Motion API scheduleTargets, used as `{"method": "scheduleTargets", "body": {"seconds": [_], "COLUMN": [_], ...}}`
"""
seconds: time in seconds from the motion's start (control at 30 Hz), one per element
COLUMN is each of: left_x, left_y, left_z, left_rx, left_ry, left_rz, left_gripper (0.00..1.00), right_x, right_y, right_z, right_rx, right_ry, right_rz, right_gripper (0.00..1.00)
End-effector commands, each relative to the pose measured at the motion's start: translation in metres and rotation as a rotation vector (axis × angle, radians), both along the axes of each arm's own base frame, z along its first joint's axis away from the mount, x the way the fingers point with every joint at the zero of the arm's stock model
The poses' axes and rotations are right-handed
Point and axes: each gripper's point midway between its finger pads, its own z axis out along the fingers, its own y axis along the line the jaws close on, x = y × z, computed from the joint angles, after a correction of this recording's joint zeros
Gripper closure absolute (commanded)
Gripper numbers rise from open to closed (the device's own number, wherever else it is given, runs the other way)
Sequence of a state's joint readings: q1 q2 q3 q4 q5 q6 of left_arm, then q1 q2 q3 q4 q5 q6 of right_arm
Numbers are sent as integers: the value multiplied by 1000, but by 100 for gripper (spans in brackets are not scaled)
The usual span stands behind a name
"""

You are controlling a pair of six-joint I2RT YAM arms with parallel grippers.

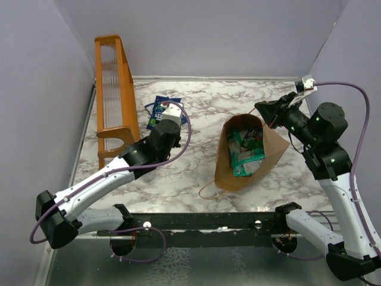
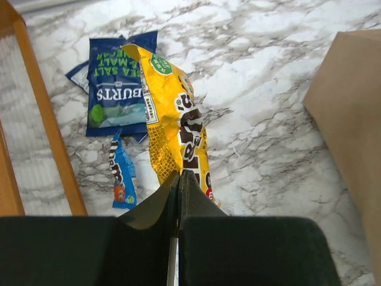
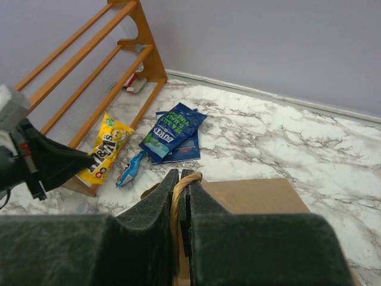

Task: Take the snacks out of the paper bag
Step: Place the snack at the center of the board.

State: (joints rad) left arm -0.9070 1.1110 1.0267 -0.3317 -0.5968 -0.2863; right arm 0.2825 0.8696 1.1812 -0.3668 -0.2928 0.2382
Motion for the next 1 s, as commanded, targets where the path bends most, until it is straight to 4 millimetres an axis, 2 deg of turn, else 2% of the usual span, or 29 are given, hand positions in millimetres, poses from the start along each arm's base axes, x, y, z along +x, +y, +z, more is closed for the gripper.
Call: {"method": "scheduleTargets", "body": {"seconds": [0.0,0.17,0.4,0.7,0.97], "left_x": [15,30,44,54,60], "left_y": [0,10,27,28,35], "left_z": [-37,-87,-132,-165,-179], "left_rx": [-50,-18,61,103,152], "left_ry": [126,270,374,443,463], "left_rz": [-24,-2,87,125,160], "left_gripper": [100,100,100,100,100], "right_x": [-1,-1,-2,-2,-2], "right_y": [-3,-2,-1,-1,-1], "right_z": [13,12,11,12,10], "right_rx": [11,11,12,10,8], "right_ry": [-51,-48,-45,-46,-46], "right_rz": [-14,-10,-7,-6,-5], "right_gripper": [93,94,94,93,94]}}
